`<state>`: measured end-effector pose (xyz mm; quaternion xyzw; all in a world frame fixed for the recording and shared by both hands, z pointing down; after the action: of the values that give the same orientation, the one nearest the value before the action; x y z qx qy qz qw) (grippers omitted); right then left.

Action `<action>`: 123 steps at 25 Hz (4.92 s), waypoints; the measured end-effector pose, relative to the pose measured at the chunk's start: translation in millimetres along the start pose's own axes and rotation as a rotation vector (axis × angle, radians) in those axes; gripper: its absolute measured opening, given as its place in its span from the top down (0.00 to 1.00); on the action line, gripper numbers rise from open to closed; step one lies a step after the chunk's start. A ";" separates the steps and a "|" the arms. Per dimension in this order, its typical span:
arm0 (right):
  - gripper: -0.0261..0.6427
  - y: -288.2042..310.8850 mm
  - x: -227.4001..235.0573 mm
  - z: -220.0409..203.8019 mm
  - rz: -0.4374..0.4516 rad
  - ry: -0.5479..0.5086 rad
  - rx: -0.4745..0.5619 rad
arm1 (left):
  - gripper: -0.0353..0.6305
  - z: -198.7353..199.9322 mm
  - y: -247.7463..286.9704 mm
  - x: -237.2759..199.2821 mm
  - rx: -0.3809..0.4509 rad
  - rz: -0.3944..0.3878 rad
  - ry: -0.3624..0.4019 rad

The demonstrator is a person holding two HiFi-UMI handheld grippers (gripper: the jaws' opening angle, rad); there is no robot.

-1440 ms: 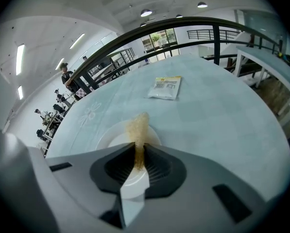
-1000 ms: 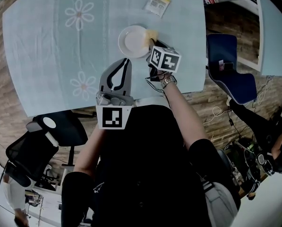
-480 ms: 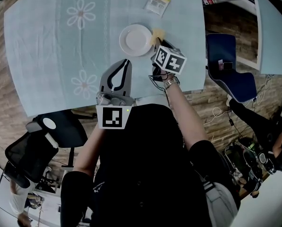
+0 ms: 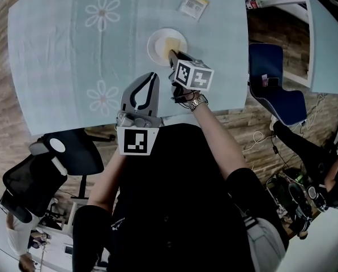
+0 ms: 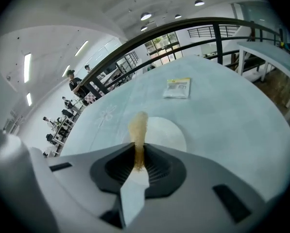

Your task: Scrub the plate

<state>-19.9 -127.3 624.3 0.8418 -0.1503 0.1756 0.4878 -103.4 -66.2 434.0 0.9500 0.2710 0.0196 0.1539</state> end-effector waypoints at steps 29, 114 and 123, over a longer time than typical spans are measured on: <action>0.88 39.9 -9.0 -29.2 0.136 0.125 -0.162 | 0.91 -9.9 30.1 -12.4 -0.031 0.048 -0.081; 0.88 7.7 24.1 -49.4 0.167 0.287 -0.237 | 0.91 -23.5 12.5 0.2 -0.046 0.032 0.008; 0.88 -5.1 49.4 -42.9 0.102 0.266 -0.225 | 0.91 -16.2 10.8 -0.5 -0.031 0.031 0.045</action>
<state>20.0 -91.5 662.0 0.7426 -0.1456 0.2922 0.5848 -100.2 -70.6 452.7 0.9509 0.2594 0.0475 0.1621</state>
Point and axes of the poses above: the fingertips, and each gripper's own axes: y forward along the fingers, x to its right, z out of its top, the point moved 1 cm from there along -y, backward along the fingers, and after that the axes turned 1 degree about -x, right-handed, at the moved point
